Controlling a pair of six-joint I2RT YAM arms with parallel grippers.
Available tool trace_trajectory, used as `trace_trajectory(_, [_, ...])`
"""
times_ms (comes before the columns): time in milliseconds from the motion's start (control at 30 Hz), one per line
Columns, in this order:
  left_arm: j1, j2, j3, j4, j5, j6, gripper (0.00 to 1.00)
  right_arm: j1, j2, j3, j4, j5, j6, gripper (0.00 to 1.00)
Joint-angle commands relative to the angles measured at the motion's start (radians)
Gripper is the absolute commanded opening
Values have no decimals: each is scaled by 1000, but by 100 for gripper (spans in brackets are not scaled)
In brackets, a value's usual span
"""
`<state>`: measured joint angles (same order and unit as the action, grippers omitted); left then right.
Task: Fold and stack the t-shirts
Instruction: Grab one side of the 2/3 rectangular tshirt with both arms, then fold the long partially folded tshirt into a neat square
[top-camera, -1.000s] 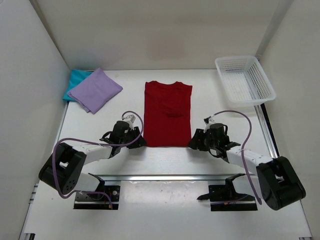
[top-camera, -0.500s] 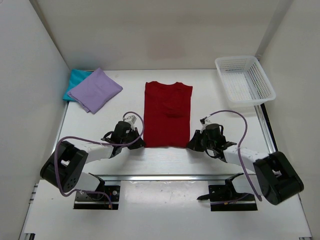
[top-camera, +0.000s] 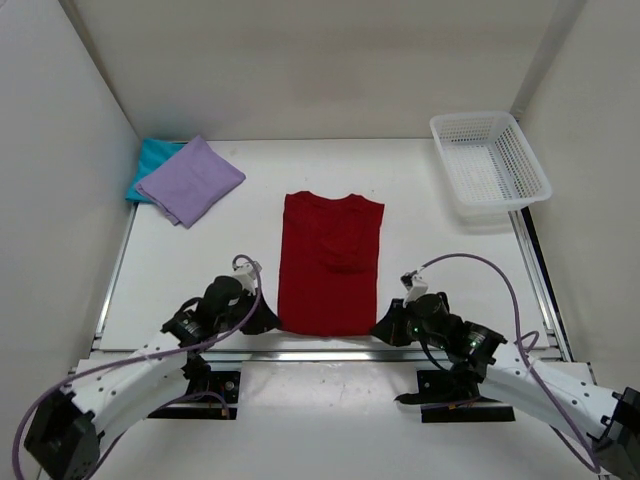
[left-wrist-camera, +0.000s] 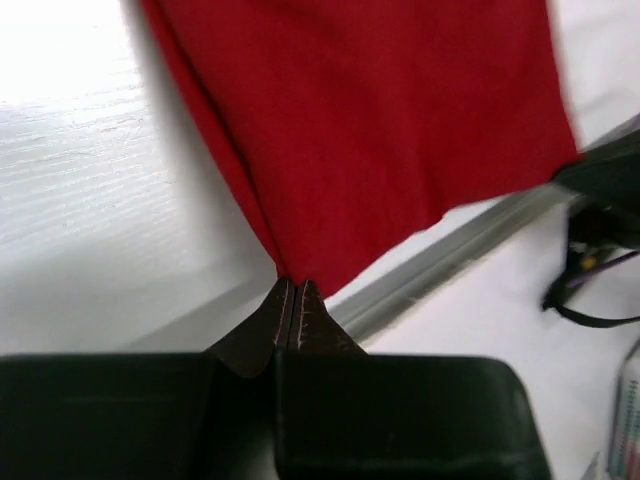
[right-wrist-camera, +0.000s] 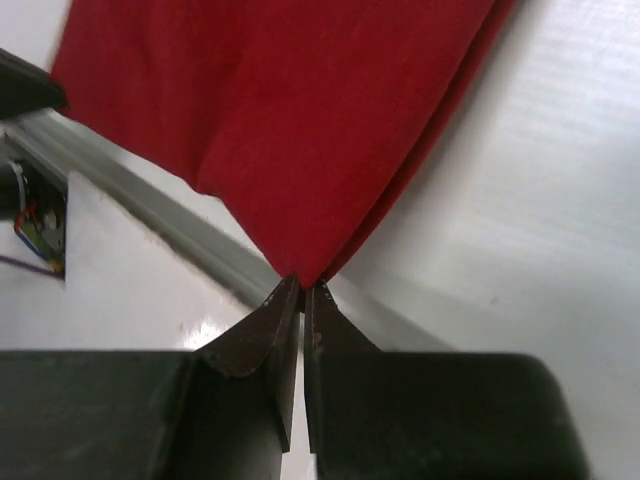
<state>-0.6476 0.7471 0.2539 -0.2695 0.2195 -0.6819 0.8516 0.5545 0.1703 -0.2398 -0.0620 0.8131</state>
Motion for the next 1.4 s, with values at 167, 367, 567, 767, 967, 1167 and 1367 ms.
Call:
trace_trajectory(167, [146, 4, 327, -157, 84, 47, 0, -55, 148, 303, -135, 68, -118, 0])
trace_trajectory(367, [293, 337, 531, 67, 170, 32, 0, -451, 430, 514, -12, -194, -334, 0])
trace_trajectory(567, [324, 682, 763, 190, 54, -2, 0, -604, 808, 826, 88, -272, -414, 0])
trace_trajectory(767, [379, 1050, 1088, 147, -6, 8, 0, -675, 1168, 1119, 102, -286, -427, 0])
trace_trajectory(967, [437, 1264, 1219, 176, 7, -36, 10, -712, 1466, 1389, 51, -280, -433, 0])
trace_trajectory(1167, [453, 1308, 1257, 236, 107, -62, 65, -691, 1509, 1497, 3, -227, -436, 40])
trace_trajectory(1367, [375, 1126, 1115, 317, 67, -41, 41, -608, 1326, 1277, 43, -133, -457, 40])
